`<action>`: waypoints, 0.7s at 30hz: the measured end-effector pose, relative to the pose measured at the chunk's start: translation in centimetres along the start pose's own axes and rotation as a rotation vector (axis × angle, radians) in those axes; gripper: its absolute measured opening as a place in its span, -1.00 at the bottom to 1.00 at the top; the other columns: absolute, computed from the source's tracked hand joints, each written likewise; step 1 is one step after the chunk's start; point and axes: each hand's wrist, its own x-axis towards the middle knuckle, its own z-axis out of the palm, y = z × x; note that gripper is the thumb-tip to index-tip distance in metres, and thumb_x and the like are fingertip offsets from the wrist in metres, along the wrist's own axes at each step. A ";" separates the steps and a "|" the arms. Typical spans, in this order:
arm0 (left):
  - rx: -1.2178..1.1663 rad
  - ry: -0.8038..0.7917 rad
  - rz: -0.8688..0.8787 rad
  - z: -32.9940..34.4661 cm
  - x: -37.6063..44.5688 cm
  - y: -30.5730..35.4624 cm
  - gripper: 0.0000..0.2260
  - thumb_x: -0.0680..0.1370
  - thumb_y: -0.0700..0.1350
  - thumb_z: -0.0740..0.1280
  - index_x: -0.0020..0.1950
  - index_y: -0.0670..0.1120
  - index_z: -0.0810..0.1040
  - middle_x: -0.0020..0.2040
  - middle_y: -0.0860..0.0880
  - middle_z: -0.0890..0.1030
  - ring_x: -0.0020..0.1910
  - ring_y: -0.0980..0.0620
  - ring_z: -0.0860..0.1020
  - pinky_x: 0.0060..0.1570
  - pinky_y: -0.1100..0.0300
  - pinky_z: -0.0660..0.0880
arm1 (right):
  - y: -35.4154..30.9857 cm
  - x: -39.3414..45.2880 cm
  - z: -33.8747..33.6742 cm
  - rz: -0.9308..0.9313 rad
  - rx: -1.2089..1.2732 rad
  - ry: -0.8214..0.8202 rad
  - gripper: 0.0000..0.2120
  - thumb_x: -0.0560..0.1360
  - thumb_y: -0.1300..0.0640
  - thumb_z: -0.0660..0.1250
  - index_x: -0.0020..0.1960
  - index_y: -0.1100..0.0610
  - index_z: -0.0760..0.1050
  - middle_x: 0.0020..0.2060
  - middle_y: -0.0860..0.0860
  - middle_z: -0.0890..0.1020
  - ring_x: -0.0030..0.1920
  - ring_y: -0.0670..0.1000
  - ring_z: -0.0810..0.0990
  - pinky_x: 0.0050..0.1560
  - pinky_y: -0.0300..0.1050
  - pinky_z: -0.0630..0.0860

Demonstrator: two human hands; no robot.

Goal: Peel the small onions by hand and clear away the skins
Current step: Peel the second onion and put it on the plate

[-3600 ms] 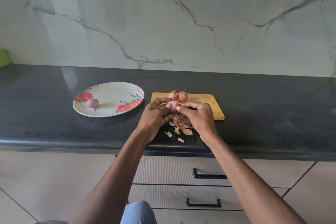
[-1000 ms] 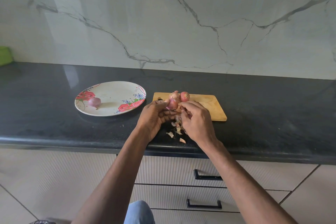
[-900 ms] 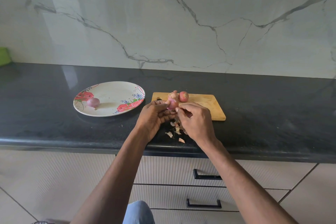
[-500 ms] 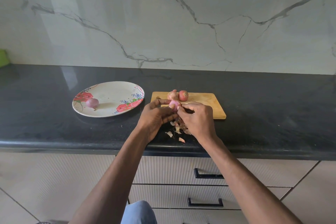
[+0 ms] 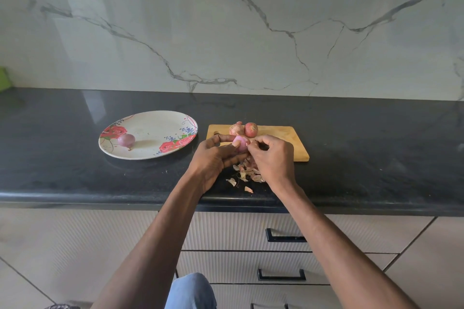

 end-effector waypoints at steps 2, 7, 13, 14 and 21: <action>-0.029 0.020 0.000 0.0 0.0 0.1 -0.86 0.55 -0.36 0.37 0.10 -0.28 0.53 0.04 -0.30 0.67 -0.07 -0.14 0.71 -0.04 0.04 0.68 | -0.1 0.0 -0.2 -0.023 0.008 0.011 -0.95 0.45 0.26 0.49 -0.09 0.19 0.71 -0.24 0.02 0.70 -0.26 -0.04 0.62 -0.20 -0.08 0.60; -0.042 0.024 0.013 0.0 -0.1 0.0 -0.82 0.53 -0.41 0.37 0.10 -0.26 0.49 -0.03 -0.27 0.69 -0.11 -0.12 0.71 -0.01 0.03 0.67 | -0.1 0.0 -0.1 -0.064 -0.008 -0.004 -0.78 0.42 0.21 0.57 0.05 0.22 0.71 -0.11 0.01 0.67 -0.15 -0.13 0.59 -0.11 -0.36 0.53; -0.025 0.012 0.023 0.1 -0.1 0.0 -0.79 0.53 -0.39 0.39 0.12 -0.25 0.46 -0.04 -0.25 0.70 -0.09 -0.13 0.71 0.00 0.04 0.67 | -0.2 0.1 -0.1 -0.008 0.017 -0.056 -0.88 0.46 0.25 0.53 -0.01 0.21 0.73 -0.11 -0.02 0.71 -0.10 -0.12 0.64 -0.05 -0.31 0.57; -0.021 0.007 0.027 0.1 -0.2 0.0 -0.79 0.53 -0.39 0.39 0.12 -0.25 0.46 -0.03 -0.25 0.70 -0.09 -0.13 0.71 -0.01 0.05 0.67 | -0.2 0.1 -0.1 -0.007 0.018 -0.056 -0.90 0.46 0.26 0.52 -0.02 0.21 0.72 -0.13 -0.02 0.70 -0.12 -0.12 0.64 -0.08 -0.33 0.56; 0.027 0.015 0.053 0.2 -0.3 -0.1 -0.75 0.51 -0.32 0.43 0.15 -0.25 0.47 -0.04 -0.21 0.71 -0.09 -0.07 0.71 0.04 0.02 0.66 | -0.2 0.0 0.3 -0.029 -0.026 -0.094 -0.90 0.46 0.23 0.49 -0.23 0.19 0.63 -0.30 -0.06 0.58 -0.30 -0.13 0.52 -0.31 -0.32 0.42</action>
